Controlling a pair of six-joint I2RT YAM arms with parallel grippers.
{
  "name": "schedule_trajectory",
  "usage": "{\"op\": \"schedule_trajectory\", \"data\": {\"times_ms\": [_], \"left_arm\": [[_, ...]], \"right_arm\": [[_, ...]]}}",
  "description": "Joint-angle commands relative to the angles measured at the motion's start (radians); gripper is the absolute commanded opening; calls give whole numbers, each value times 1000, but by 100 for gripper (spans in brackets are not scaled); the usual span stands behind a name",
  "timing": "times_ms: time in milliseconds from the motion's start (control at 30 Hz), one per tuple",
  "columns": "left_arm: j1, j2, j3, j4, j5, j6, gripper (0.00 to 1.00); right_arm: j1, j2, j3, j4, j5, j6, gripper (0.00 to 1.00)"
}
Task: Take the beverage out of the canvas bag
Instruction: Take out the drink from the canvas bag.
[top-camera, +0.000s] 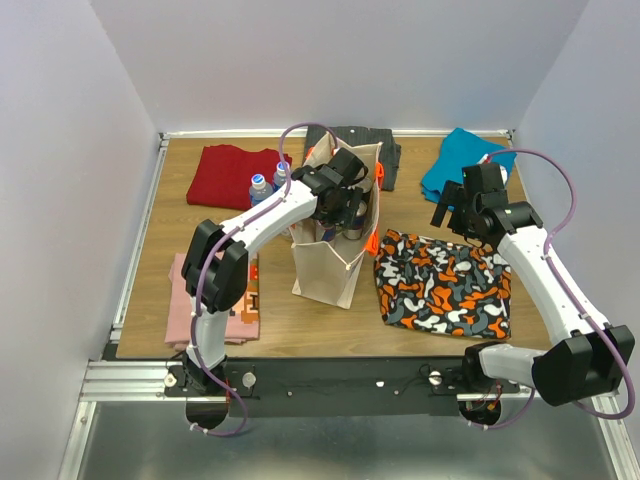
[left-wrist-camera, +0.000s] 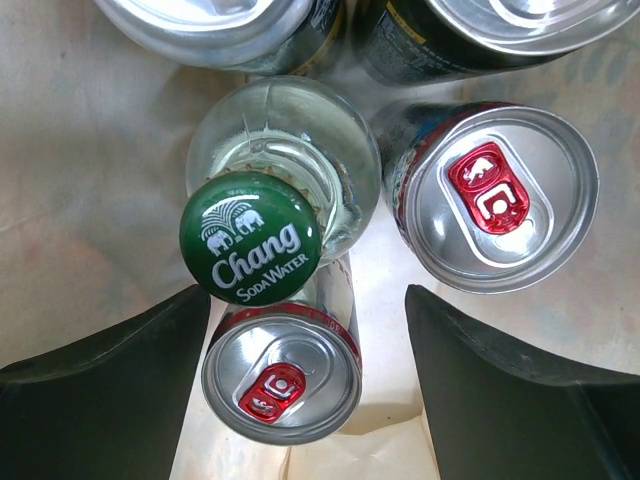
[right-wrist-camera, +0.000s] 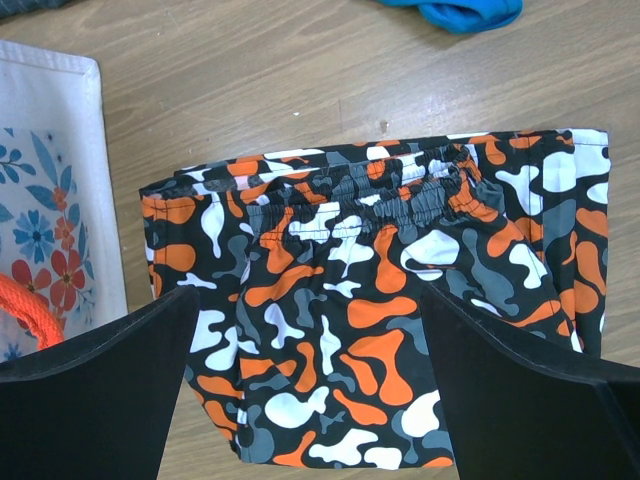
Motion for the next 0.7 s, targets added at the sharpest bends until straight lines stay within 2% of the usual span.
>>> {"op": "schedule_trajectory", "data": {"times_ms": [0, 433, 600, 667], "left_arm": [[8, -2, -28, 1, 23, -21, 89], [28, -19, -46, 33, 49, -40, 85], [36, -11, -22, 45, 67, -31, 75], [39, -3, -14, 28, 64, -32, 75]], "right_arm": [[-8, 7, -5, 8, 23, -10, 100], [-9, 15, 3, 8, 20, -12, 100], [-8, 19, 6, 7, 18, -13, 100], [-8, 21, 7, 8, 20, -13, 100]]}}
